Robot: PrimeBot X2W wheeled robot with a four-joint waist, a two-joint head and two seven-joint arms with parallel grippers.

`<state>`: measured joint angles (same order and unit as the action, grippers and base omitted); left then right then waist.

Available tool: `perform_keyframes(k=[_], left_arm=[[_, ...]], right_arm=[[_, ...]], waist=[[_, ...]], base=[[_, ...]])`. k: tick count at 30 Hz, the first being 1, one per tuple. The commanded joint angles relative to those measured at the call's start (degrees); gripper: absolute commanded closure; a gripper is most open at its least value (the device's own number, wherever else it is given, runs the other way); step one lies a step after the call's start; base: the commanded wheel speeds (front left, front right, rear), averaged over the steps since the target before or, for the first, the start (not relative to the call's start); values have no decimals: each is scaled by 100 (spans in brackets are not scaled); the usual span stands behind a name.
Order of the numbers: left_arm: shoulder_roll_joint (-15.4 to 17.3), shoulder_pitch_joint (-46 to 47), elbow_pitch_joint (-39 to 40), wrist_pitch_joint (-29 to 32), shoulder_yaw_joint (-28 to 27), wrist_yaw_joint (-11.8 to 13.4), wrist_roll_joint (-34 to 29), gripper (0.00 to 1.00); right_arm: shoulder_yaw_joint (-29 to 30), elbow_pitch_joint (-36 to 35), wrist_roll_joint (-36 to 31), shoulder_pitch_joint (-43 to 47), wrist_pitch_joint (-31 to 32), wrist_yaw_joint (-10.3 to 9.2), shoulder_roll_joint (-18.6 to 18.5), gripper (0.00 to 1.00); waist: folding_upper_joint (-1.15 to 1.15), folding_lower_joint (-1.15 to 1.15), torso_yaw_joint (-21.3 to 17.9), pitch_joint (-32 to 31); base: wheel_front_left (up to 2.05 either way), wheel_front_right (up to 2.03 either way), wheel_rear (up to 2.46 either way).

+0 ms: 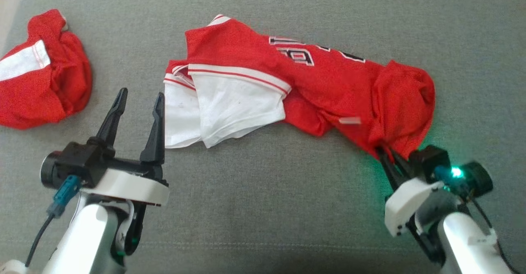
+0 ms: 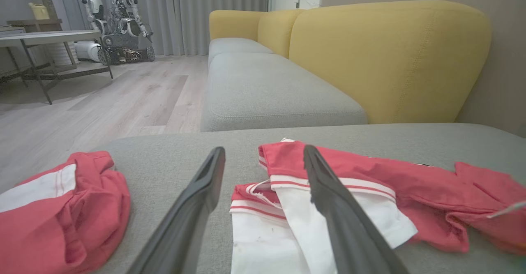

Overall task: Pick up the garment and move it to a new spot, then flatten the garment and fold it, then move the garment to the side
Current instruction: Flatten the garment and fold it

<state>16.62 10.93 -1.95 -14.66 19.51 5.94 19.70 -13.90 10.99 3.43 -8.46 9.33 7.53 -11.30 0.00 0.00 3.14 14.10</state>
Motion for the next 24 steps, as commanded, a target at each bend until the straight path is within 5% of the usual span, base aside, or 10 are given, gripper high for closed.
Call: perform_keyframes(k=[1, 5, 7, 8, 24], left_arm=[[97, 175, 162, -33, -287, -37, -50, 0], [92, 158, 144, -33, -327, -72, -77, 0], [90, 140, 136, -33, -345, -79, -89, 0], [91, 128, 131, -33, -353, -83, -93, 0], [213, -336, 98, 11, -450, 69, -132, 0]], right_arm=[[-81, -228, -42, -52, 21, -4, -15, 100], [1, -265, -69, 359, 139, -4, 133, 100], [148, -270, -61, 494, 170, -4, 264, 58], [220, -291, -66, 535, 145, -4, 330, 0], [1069, -1702, 221, 829, -859, -4, 827, 0]], waist=[[0, 0, -30, 9], [0, 0, -81, -1], [0, 0, -105, -17], [0, 0, -113, -27], [0, 0, -162, -532]], base=[[0, 0, 0], [0, 0, 0], [0, 0, 0], [0, 0, 0], [0, 0, 0]])
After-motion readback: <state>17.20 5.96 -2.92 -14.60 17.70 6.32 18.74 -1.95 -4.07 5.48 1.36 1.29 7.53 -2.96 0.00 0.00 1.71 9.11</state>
